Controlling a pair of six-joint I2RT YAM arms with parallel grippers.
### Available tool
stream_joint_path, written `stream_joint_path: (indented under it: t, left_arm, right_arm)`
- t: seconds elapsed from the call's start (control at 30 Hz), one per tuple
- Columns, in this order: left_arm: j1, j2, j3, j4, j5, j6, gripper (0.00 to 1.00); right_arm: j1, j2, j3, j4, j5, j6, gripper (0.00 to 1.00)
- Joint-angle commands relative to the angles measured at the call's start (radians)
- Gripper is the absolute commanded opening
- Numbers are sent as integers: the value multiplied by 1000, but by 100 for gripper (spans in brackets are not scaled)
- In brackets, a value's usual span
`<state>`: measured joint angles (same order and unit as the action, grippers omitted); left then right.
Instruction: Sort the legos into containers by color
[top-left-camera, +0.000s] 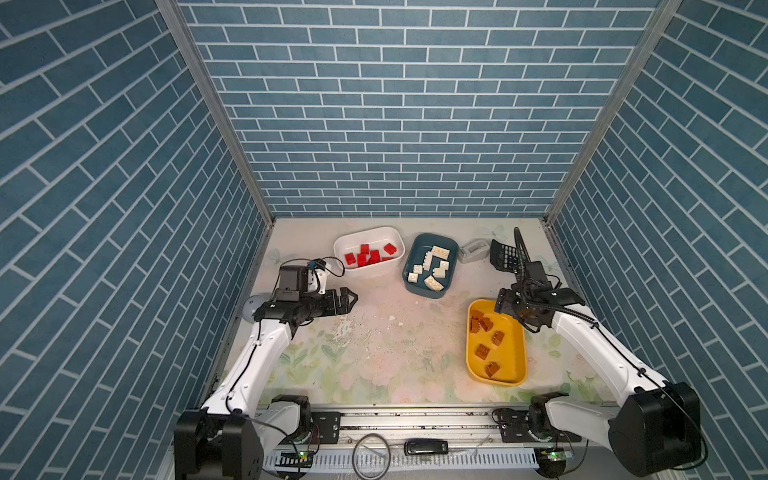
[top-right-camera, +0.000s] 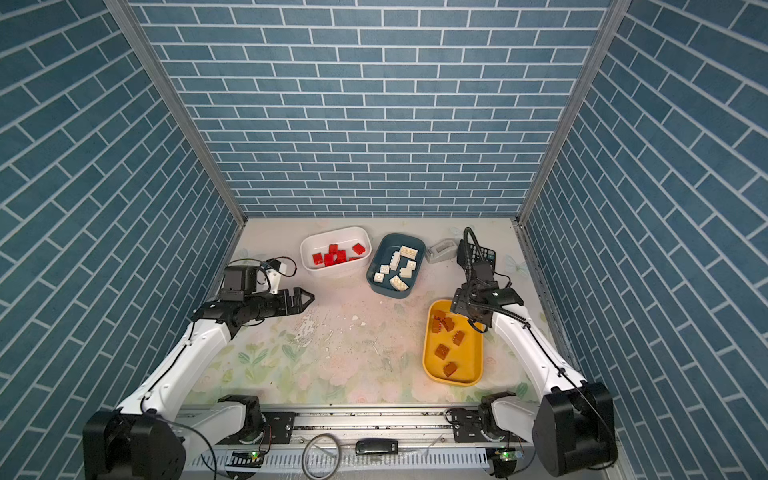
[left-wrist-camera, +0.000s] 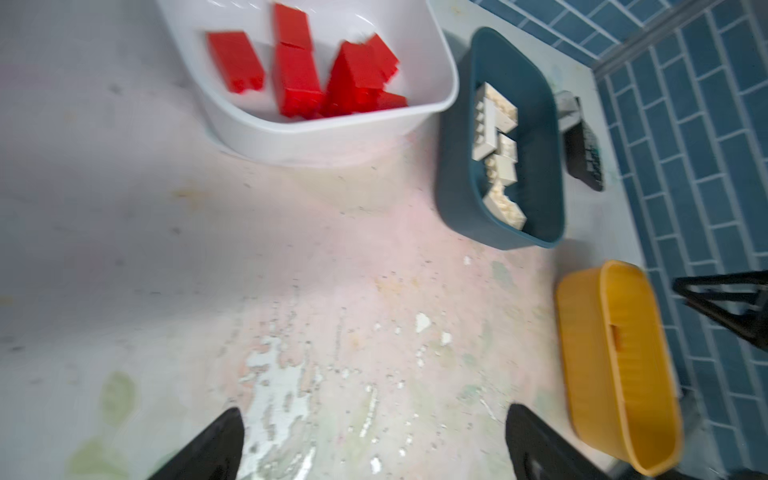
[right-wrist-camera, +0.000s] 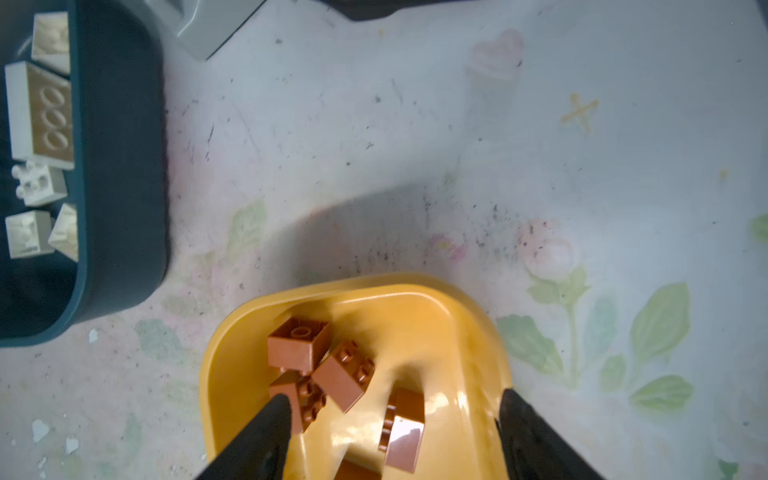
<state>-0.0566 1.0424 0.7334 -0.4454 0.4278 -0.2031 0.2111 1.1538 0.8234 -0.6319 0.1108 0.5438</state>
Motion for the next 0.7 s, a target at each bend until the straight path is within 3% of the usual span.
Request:
stream_joint_path:
  t: [0.0,0.17,0.3,0.57,0.67]
  left_arm:
    - [31,-64,-96,53,-279,73,100]
    - [68,-71,-189,216,-406,167,100]
    - [147,-21,-225,375,-350,162,100]
    - [153,125,-283,712,-339,210,100]
    - [153,171,-301,836,-350,225,100]
  right_arm:
    - [-83,-44,-99,215,33,-161,86]
    - [-169,-57,-260,564,41,-240,92]
    - [-202,-22,-290,756,27,-345,93]
    - [-240,179,-385,1204,16,-417,95]
    - [-243,225,-373,1245,-8,-454,95]
